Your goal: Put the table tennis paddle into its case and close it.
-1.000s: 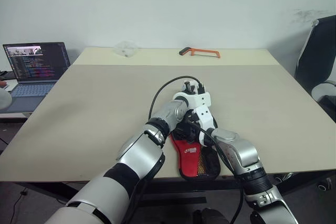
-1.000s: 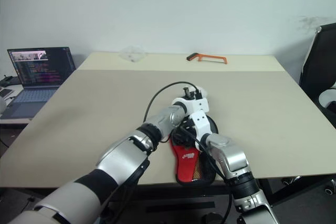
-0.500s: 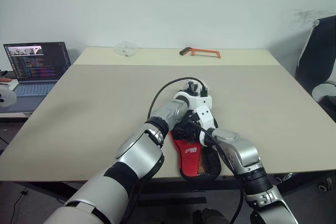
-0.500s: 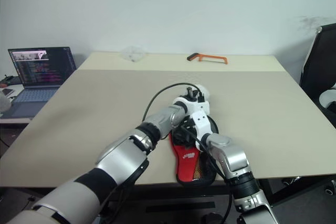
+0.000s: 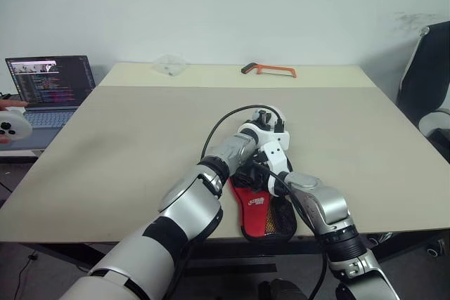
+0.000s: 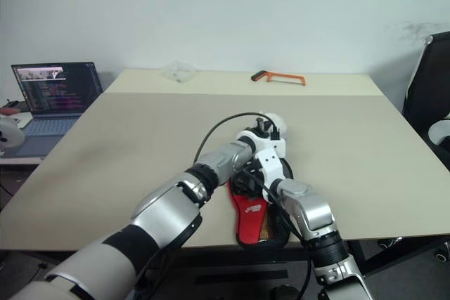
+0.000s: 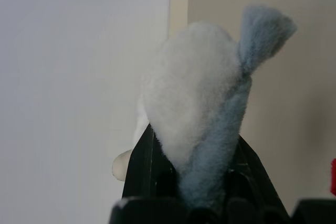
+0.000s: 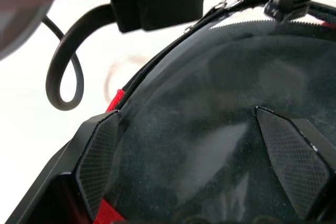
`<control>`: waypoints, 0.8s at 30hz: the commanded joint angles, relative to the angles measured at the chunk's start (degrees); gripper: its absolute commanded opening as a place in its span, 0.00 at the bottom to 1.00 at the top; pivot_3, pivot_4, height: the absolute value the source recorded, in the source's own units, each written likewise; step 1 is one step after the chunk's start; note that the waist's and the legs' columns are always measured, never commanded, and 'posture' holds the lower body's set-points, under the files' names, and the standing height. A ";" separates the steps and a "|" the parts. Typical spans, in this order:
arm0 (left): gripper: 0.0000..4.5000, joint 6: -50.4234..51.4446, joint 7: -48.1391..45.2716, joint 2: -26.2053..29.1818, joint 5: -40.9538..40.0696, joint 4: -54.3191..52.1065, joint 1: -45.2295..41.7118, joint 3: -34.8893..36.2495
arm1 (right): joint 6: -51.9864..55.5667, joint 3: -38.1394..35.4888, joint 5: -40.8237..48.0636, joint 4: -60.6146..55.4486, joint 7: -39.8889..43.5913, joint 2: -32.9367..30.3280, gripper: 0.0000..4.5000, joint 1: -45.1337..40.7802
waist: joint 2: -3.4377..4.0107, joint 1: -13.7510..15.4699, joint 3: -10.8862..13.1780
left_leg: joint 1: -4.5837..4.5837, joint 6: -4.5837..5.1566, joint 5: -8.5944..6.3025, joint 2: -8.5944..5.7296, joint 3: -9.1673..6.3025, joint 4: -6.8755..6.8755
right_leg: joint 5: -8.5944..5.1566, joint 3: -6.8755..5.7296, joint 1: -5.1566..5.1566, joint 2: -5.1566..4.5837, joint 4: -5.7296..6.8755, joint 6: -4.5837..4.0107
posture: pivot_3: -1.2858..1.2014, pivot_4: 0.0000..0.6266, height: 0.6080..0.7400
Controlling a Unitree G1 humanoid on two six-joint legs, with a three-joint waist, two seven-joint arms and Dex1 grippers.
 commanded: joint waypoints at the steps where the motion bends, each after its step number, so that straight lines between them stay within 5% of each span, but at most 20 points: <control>1: 0.10 -1.77 2.23 -1.13 1.07 -1.70 -3.73 -1.17 | 7.49 2.35 0.35 5.76 0.18 -0.40 1.00 5.24 | 0.00 0.03 0.00 | 0.00 0.00 0.00 0.00 0.00 0.00 | 0.00 0.00 0.00 0.00 0.00 0.00 | 0.52 0.24 1.00; 24: 0.10 -6.26 6.44 -1.21 5.05 -1.48 -3.64 -5.69 | 9.35 2.46 0.51 3.28 0.30 -0.62 1.00 6.66 | 0.00 0.16 0.00 | -0.01 -0.01 -0.01 0.00 -0.14 -0.02 | -0.07 -0.19 0.05 -0.05 -0.01 0.04 | 0.52 0.24 1.00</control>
